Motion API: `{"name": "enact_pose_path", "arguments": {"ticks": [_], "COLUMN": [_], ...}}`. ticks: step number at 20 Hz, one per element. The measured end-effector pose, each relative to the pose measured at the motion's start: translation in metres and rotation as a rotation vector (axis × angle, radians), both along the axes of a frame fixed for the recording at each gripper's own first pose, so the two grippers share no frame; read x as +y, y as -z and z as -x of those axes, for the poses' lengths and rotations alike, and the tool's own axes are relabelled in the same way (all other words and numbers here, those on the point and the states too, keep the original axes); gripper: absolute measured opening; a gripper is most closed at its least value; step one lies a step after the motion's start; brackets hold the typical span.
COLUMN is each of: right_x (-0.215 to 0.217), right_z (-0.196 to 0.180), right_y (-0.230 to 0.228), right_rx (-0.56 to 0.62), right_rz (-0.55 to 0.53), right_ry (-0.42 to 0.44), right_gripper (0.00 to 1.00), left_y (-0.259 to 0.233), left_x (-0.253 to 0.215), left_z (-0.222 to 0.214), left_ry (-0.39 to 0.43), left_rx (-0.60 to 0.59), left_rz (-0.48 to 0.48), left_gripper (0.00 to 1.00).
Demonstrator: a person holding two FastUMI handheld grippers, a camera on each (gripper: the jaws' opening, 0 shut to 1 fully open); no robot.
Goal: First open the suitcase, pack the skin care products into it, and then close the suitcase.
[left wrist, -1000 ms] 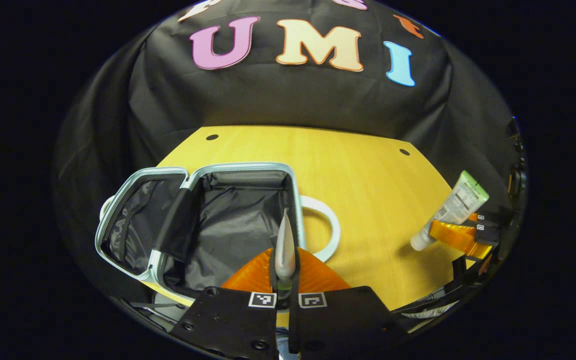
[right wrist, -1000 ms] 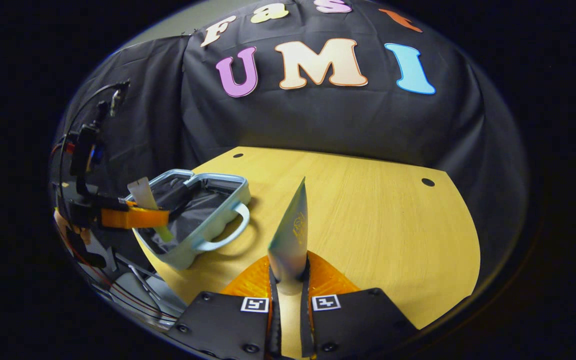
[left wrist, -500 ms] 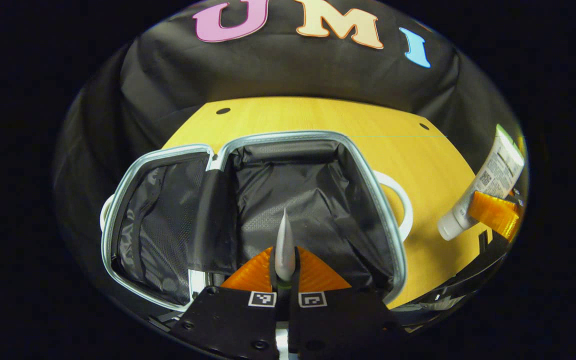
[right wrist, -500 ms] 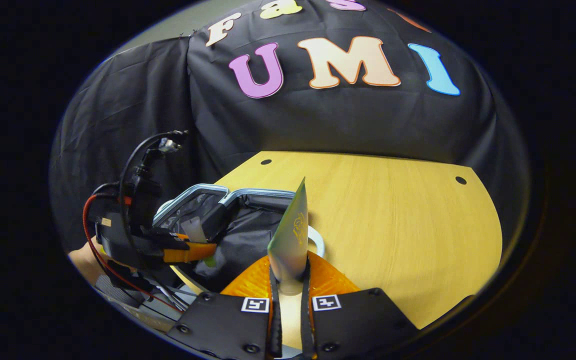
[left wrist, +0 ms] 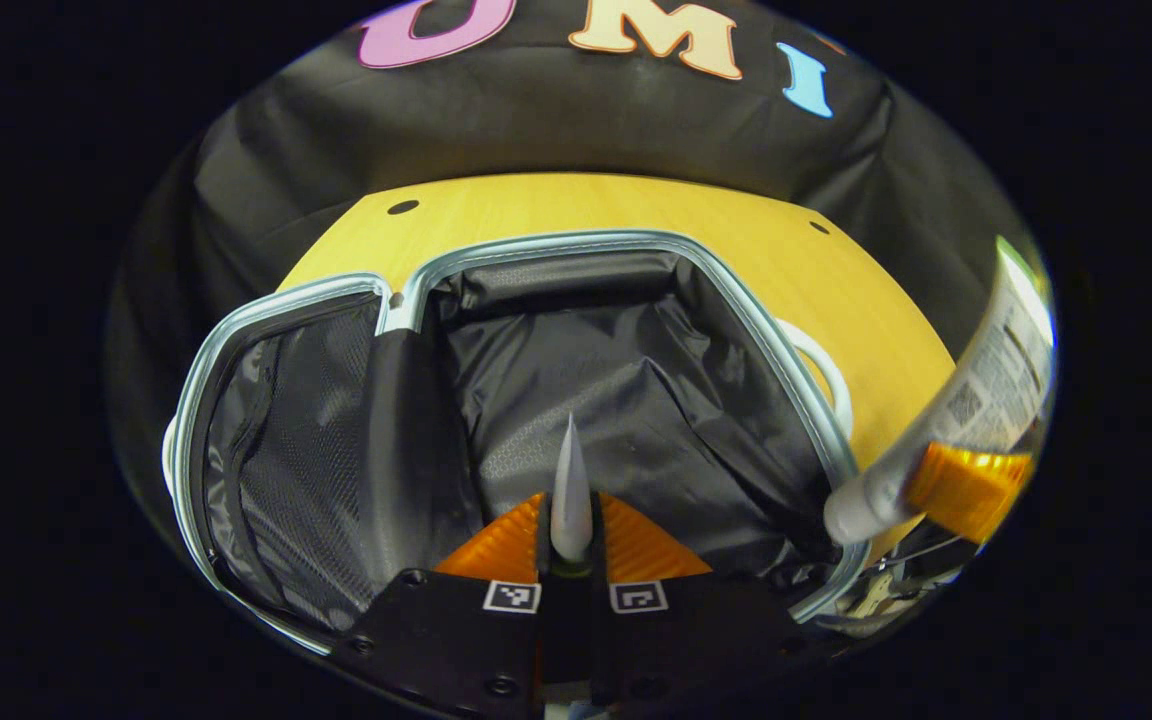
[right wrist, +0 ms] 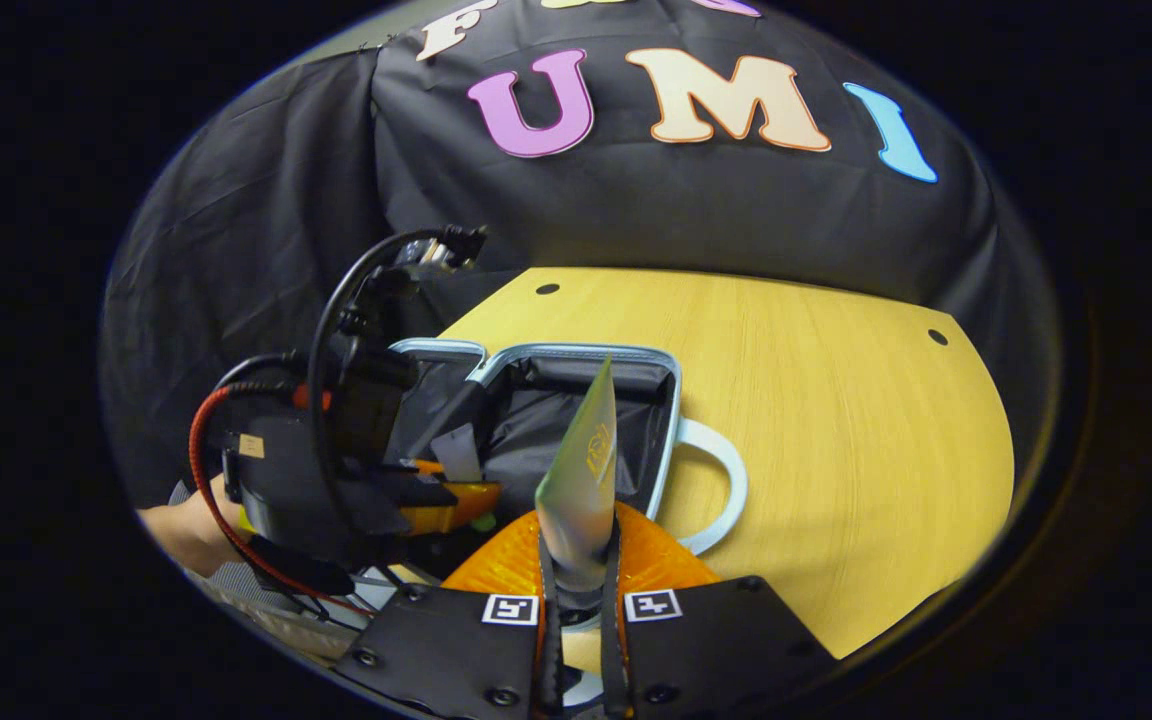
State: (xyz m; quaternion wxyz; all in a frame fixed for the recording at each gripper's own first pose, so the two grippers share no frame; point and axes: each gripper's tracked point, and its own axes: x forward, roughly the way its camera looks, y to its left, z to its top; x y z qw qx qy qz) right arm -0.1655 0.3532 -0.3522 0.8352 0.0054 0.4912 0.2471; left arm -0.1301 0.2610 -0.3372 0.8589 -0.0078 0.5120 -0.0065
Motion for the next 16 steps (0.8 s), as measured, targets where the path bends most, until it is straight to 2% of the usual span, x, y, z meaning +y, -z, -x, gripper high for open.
{"name": "enact_pose_path", "arguments": {"ticks": [2,3,6,7,12,16], "right_x": [0.005,0.008,0.016,0.018,0.021,0.028], "right_z": [0.003,0.005,0.015,0.017,0.026,0.015], "right_y": [0.002,0.007,0.019,0.024,0.045,0.059], "right_rx": [0.009,0.028,0.089,0.109,0.234,0.225], "right_rz": [0.006,0.010,0.023,0.036,0.062,0.088], "right_ry": [-0.020,-0.022,-0.036,-0.041,-0.019,-0.002], "right_gripper": [0.17,0.17,0.17,0.17,0.17,0.24], "left_y": [-0.005,-0.012,-0.034,-0.039,-0.061,-0.078], "left_x": [-0.002,-0.006,0.004,0.009,0.047,0.095], "left_z": [-0.007,-0.007,-0.011,-0.015,-0.017,-0.015], "left_ry": [-0.052,-0.060,-0.068,-0.071,-0.126,-0.213], "left_rx": [-0.026,-0.036,-0.091,-0.110,-0.164,-0.195], "left_rz": [0.066,0.096,0.099,0.095,0.066,0.046], "left_gripper": [0.23,0.37,0.81,0.78,0.78,0.81]}}
